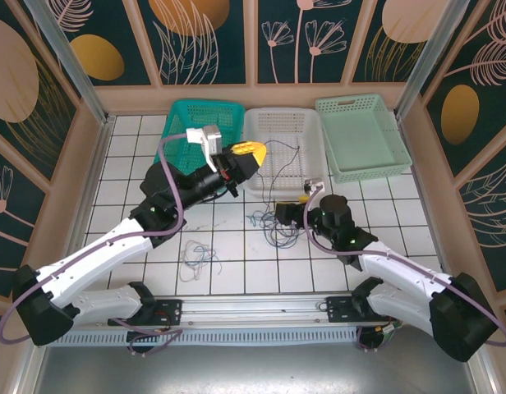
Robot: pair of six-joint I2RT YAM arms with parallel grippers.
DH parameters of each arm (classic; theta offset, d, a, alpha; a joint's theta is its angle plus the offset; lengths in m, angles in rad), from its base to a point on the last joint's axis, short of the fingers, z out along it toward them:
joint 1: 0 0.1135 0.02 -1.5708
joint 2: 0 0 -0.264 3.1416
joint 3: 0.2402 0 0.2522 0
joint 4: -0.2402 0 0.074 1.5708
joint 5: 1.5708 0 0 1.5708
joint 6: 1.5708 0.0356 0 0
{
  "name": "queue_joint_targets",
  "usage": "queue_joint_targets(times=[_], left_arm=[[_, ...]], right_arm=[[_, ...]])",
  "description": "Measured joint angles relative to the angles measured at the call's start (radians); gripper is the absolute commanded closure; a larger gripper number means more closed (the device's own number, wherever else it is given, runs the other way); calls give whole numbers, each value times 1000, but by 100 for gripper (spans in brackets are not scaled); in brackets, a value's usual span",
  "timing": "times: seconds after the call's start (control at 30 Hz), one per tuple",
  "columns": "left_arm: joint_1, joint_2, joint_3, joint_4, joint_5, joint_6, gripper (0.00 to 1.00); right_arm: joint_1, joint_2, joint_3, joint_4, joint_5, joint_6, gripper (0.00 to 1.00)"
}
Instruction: Untangle the cables
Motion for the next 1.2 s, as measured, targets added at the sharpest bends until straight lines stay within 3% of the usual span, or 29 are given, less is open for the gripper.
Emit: queue_joint_targets(times=[0.4, 0.57, 0.8, 1.07, 1.2], left_arm=[[0, 20, 27, 26, 52, -11, 100], [0, 20, 72, 21, 56, -11, 100], [0, 3, 151, -17, 52, 18, 100], [0, -55, 203, -100, 24, 69, 100], [0, -70, 230, -106, 18, 79, 100]], right_arm=[[21, 191, 0, -24, -45, 50, 14], [23, 237, 0, -63, -18, 71, 21], [8, 322, 11, -151, 26, 131, 45], [-83, 333, 16, -191, 45, 198, 71], [-90, 333, 17, -202, 54, 203, 74]])
